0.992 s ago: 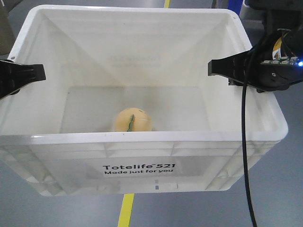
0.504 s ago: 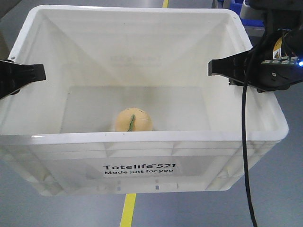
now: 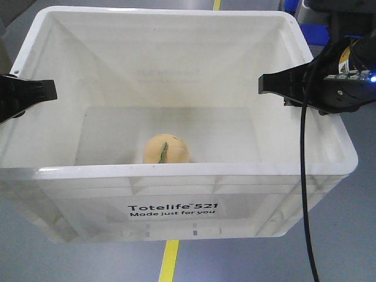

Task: Place moving items into box and shelve
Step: 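Keep holding the lifted tote with both grippers during driving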

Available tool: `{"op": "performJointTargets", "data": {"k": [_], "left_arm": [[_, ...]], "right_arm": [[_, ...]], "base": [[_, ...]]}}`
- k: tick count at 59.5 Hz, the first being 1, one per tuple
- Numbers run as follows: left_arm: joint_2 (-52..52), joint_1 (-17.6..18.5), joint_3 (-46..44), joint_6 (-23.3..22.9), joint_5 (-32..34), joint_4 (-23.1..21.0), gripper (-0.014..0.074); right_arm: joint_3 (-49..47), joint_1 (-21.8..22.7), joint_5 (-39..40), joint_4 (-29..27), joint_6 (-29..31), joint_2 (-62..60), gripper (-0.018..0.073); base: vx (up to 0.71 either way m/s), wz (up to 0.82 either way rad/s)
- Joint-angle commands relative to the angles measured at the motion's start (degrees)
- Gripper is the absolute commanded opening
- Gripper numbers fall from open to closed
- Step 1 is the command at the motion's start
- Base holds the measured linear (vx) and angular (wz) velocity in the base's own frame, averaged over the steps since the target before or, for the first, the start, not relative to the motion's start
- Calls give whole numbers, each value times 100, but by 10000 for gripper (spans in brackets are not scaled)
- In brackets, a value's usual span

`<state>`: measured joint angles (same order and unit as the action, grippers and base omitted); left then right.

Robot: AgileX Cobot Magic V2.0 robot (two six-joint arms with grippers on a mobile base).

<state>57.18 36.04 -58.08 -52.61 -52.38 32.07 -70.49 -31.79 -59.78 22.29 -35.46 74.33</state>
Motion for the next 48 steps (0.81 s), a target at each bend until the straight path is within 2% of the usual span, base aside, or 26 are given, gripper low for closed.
{"op": "performJointTargets", "data": {"k": [1,48], "left_arm": [[-150,20,-261,-49,789,409,161],[-150,20,-261,-49,789,409,161]], "right_arm": [[-274,29,490,334,9,-225,83],[-274,29,490,334,9,-225,83]], "base": [[29,9],[33,7]]}}
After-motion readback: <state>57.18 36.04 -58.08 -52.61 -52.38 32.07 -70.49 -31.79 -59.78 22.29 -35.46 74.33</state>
